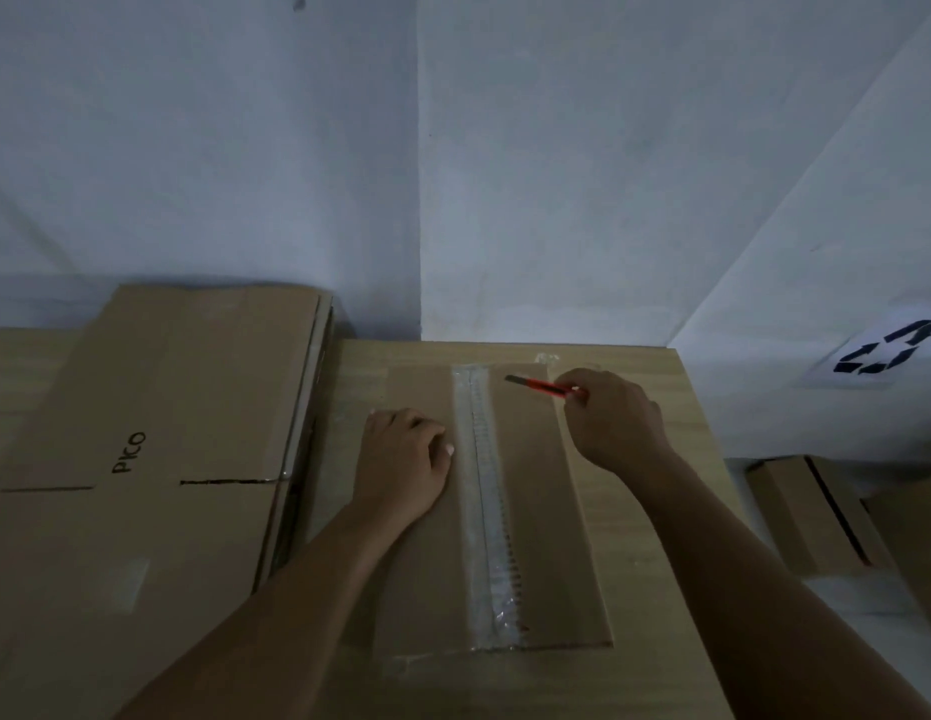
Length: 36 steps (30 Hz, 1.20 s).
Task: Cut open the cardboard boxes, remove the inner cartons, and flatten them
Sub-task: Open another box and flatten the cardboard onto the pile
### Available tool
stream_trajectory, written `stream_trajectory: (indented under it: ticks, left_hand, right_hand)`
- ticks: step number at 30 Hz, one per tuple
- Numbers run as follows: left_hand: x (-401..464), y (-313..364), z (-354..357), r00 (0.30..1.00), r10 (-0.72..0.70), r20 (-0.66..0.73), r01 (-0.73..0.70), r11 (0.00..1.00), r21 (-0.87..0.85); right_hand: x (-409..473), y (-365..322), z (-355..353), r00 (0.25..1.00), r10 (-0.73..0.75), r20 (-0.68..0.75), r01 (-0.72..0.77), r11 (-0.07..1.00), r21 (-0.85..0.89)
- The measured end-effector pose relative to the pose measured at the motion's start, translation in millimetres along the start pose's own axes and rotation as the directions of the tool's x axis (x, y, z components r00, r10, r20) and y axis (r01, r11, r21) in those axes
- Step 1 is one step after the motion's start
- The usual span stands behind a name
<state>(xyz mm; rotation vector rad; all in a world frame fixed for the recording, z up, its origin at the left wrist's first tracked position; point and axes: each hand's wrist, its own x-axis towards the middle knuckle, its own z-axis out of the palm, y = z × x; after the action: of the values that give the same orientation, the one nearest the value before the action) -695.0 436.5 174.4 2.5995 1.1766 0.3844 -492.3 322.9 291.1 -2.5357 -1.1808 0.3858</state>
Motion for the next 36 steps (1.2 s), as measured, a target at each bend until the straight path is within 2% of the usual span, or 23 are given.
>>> stream_trajectory:
  ticks: [5,10,19,26,31,36]
  left_hand:
    - [56,-2,4,0.992,-0.113,-0.058,0.115,0.993,0.036]
    - [83,-3,15,0.964,-0.235,-0.127,0.250,0.962,0.113]
    - [78,-10,34,0.943,-0.178,-0.282,0.186,0.982,0.002]
    - [81,-11,36,0.933,-0.203,-0.298,0.187,0.979,-0.079]
    - [80,-14,38,0.933,-0.222,-0.285,0.190,0.972,-0.137]
    - [80,-15,39,0.933,-0.237,-0.272,0.206,0.969,-0.137]
  right_hand:
    - [61,-6,10,0.994,-0.080,0.075,0.084,0.995,-0.054]
    - [108,-8,26,0.977,-0.182,0.112,0.185,0.983,-0.014]
    - [160,-6,57,0.936,-0.254,0.241,0.250,0.967,0.050]
    - [176,-17,68,0.876,-0.382,0.295,0.383,0.922,0.058]
    - [169,-21,68,0.810,-0.508,0.291,0.542,0.839,-0.045]
    - [156,-26,64,0.727,-0.654,0.210,0.684,0.657,-0.318]
